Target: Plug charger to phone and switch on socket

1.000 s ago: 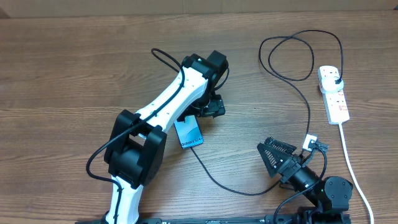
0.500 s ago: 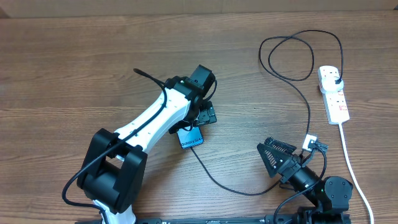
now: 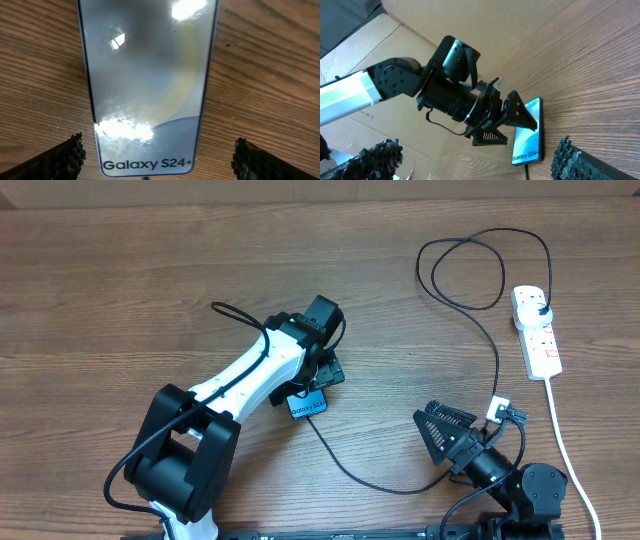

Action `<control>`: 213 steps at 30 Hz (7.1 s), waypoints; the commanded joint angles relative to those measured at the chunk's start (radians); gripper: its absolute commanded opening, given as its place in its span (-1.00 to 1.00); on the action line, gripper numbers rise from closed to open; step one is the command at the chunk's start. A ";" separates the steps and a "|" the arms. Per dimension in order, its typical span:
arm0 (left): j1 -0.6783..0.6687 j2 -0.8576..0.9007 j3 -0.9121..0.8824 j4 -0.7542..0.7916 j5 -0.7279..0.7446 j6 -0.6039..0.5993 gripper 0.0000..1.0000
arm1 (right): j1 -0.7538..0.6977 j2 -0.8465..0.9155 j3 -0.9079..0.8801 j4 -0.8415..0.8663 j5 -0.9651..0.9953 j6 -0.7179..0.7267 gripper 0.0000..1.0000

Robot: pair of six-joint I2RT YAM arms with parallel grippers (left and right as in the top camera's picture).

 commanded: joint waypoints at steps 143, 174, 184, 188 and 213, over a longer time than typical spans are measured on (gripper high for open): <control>0.079 0.087 0.249 -0.100 0.156 0.205 -0.60 | 0.004 -0.008 -0.010 0.003 -0.058 -0.140 0.99; 0.307 0.088 0.268 -0.159 0.362 0.315 -0.92 | 0.004 0.213 0.186 -0.083 0.025 -0.420 0.99; 0.329 0.088 0.268 -0.160 0.337 0.312 -0.92 | 0.075 0.590 0.421 -0.185 0.071 -0.631 0.99; 0.353 0.088 0.268 -0.172 0.338 0.315 -0.91 | 0.209 0.683 0.497 -0.211 0.203 -0.660 0.99; 0.422 0.088 0.268 -0.255 0.451 0.454 -0.92 | 0.841 1.226 0.748 -0.241 0.765 -0.685 0.99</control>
